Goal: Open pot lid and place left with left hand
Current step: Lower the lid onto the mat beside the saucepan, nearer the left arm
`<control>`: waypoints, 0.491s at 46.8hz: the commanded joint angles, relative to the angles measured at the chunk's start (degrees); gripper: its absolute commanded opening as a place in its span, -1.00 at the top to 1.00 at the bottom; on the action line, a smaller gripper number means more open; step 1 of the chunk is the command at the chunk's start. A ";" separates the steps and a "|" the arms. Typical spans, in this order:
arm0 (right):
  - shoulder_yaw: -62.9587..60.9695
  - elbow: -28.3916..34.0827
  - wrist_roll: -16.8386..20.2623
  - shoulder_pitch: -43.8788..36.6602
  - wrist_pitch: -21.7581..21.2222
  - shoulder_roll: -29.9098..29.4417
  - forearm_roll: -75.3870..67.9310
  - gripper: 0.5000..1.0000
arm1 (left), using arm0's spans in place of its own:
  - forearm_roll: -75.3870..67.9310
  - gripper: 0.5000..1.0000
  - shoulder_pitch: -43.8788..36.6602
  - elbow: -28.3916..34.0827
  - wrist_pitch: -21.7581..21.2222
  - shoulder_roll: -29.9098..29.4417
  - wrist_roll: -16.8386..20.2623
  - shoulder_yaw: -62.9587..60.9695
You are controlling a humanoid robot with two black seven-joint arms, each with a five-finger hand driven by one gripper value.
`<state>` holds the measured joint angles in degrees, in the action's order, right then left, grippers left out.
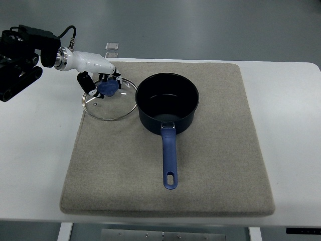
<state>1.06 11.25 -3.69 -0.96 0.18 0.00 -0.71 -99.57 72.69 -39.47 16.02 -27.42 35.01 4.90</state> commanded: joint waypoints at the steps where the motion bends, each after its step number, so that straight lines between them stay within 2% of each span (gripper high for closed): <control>1: 0.00 0.00 0.00 -0.01 0.00 0.00 0.00 -0.67 | -0.01 1.00 -0.18 0.00 -0.02 0.00 -0.01 -0.06; 23: 0.00 0.00 0.00 -0.01 0.00 0.00 0.00 -0.67 | -0.27 1.00 -0.27 1.76 -0.64 0.52 -0.01 -0.24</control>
<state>1.06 11.25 -3.69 -0.97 0.17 0.00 -0.71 -99.83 72.42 -37.77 15.46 -26.96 35.01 4.69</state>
